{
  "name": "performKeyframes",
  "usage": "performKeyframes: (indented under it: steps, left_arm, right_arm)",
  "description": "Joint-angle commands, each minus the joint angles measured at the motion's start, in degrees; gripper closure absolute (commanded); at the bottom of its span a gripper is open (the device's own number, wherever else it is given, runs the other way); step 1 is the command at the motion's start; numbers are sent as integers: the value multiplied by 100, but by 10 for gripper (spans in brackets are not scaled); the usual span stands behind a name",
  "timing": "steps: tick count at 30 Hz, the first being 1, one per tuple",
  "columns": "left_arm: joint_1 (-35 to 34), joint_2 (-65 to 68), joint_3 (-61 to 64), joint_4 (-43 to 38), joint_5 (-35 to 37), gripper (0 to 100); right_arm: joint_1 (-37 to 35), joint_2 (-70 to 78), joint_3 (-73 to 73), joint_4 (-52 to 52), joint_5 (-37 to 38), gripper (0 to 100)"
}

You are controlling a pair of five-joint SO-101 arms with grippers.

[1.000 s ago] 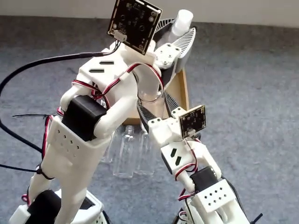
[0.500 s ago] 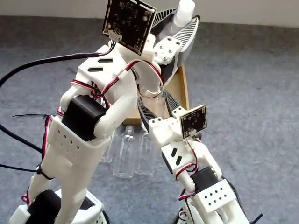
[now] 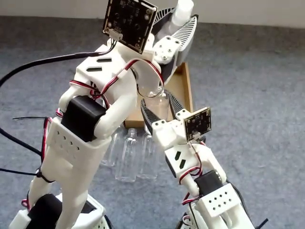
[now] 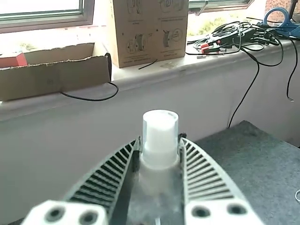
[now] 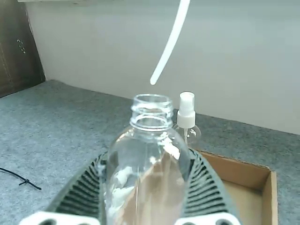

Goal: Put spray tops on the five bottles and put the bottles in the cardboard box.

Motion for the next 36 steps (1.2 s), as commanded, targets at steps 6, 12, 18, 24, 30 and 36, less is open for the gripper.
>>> performKeyframes:
  steps: [6,12,18,24,30,36]
  left_arm:
    - [374,-136,-189,299,70,990]
    - [312,-180,259,299,378,990]
    - [-4,-180,593,299,413,990]
    - [-207,-189,629,571,387,990]
    - [-163,-488,796,1495,369,990]
    - [-215,-1200,2527,870,176,984]
  right_arm:
    - [75,-110,-75,-163,-35,994]
    - [84,-110,-92,-163,-44,994]
    - [251,-110,-189,-215,-62,994]
    - [303,-101,-488,-444,-62,994]
    - [321,-110,-488,-435,-70,994]
    - [365,-110,-453,-435,-70,994]
